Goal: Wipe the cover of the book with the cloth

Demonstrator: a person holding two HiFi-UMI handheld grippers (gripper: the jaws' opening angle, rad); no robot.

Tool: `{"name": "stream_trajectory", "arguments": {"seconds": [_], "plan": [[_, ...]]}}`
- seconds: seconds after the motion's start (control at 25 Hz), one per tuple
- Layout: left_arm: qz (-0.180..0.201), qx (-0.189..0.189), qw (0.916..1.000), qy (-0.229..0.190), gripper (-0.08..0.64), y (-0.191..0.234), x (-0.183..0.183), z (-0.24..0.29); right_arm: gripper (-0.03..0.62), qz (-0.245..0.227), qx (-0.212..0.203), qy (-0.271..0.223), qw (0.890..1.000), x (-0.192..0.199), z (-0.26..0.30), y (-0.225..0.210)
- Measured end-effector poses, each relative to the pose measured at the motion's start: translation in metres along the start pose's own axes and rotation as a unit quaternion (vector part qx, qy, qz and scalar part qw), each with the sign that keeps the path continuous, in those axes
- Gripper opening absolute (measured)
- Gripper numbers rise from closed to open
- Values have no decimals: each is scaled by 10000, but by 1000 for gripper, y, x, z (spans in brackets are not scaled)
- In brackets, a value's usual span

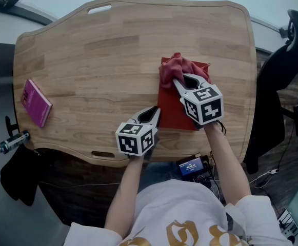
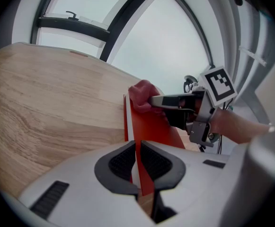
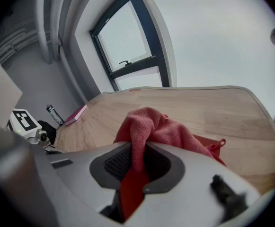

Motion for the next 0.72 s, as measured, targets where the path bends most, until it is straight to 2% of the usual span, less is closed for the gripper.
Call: {"name": "stream_trajectory", "arguments": {"seconds": [0.72], "plan": [[-58,18,10000,-43,43,1,2,0,75,157,211,16,9997,20,-21,-7]]}}
Point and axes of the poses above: the fingertips, and each gripper's own axes: z forward along the fingers, y to its left, x out of its underside, the point moved 10 cm from there along -z, backward along the fingers, and after that the axes turned 10 degrees about z, right-handed, at the moved point
